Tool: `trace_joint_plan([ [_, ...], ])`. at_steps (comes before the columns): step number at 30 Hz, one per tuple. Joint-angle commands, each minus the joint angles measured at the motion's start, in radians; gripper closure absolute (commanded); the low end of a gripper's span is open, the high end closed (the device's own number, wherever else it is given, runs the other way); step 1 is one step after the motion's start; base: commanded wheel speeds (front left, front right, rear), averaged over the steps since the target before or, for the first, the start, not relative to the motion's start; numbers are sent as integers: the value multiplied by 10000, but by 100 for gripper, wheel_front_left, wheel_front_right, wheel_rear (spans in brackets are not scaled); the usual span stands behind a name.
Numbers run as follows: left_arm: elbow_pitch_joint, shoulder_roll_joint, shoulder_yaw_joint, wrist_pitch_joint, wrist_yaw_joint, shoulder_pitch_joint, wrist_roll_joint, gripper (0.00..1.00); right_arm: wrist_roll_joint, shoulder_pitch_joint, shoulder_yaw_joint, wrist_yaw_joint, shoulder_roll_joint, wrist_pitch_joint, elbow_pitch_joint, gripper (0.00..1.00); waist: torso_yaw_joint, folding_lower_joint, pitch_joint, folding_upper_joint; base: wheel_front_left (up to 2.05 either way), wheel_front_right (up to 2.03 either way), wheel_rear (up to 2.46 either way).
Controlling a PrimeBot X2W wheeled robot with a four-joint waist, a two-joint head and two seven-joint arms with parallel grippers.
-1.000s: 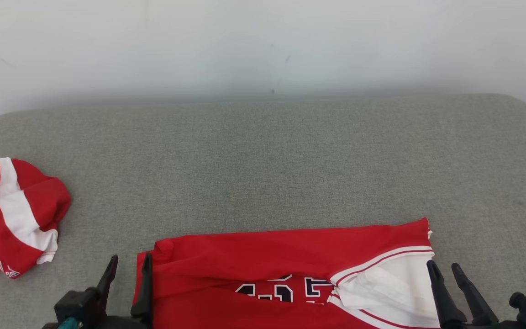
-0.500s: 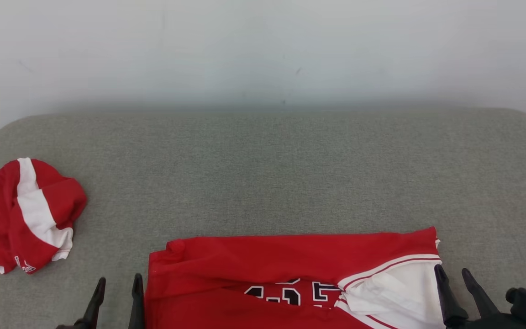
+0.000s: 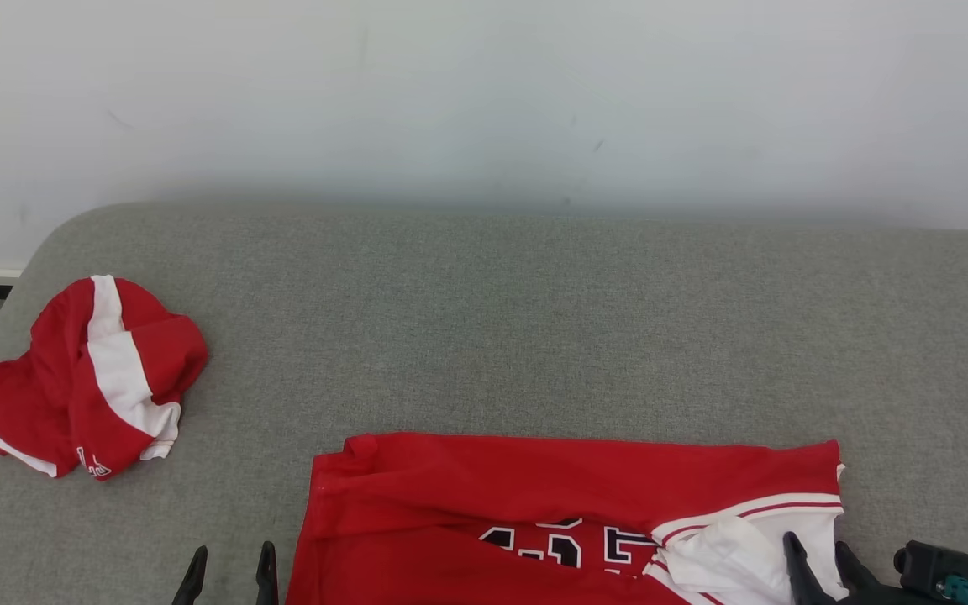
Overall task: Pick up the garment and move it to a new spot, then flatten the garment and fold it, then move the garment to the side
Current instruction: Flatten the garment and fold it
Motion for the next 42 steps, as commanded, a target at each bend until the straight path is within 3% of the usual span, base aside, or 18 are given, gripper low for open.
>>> trace_joint_plan([
  [1, -45, -9, 26, -33, 34, 112, -39, 0, -42, -36, 38, -17, 50, 58, 58, 0, -2, 0, 12, 0, 0, 0, 0],
  [3, -30, -7, 34, -33, 62, 124, -146, 0, 3, -90, 185, -17, 140, 256, 339, 6, 8, 0, 28, 0, 0, 0, 0],
  [4, -29, -10, 17, -33, 69, 119, -136, 0, 18, -116, 237, -17, 173, 325, 434, 73, 9, 0, 33, 0, 0, 0, 0],
  [5, -23, -8, 8, -33, 82, 112, -169, 0, 27, -144, 283, -17, 191, 364, 549, 100, 9, 0, 35, 0, 0, 0, 0],
  [11, 68, -11, 5, -33, 146, 121, -180, 0, -95, -574, 375, -21, 24, 137, 1150, 100, -49, 0, -26, 0, 0, 0, 0],
  [20, 124, -9, 56, -33, 237, 195, -351, 0, 129, -919, -433, -21, -1139, -485, 1679, 100, -276, 0, -174, 0, 0, 0, 0],
  [26, 120, -11, 70, -33, 300, 199, -500, 0, 150, -956, -666, -20, -1700, -587, 1370, 100, -551, 0, -221, 0, 0, 0, 0],
  [33, 83, -9, 186, -33, 339, 281, -476, 0, 507, -558, -245, -18, -1529, -215, -503, 100, -812, 0, -250, 0, 0, 0, 0],
  [42, 211, -7, 367, -33, 287, 179, -559, 0, 1063, 665, 322, -17, -728, 1331, -4697, 100, -828, 0, -181, 0, 0, 0, 0],
])
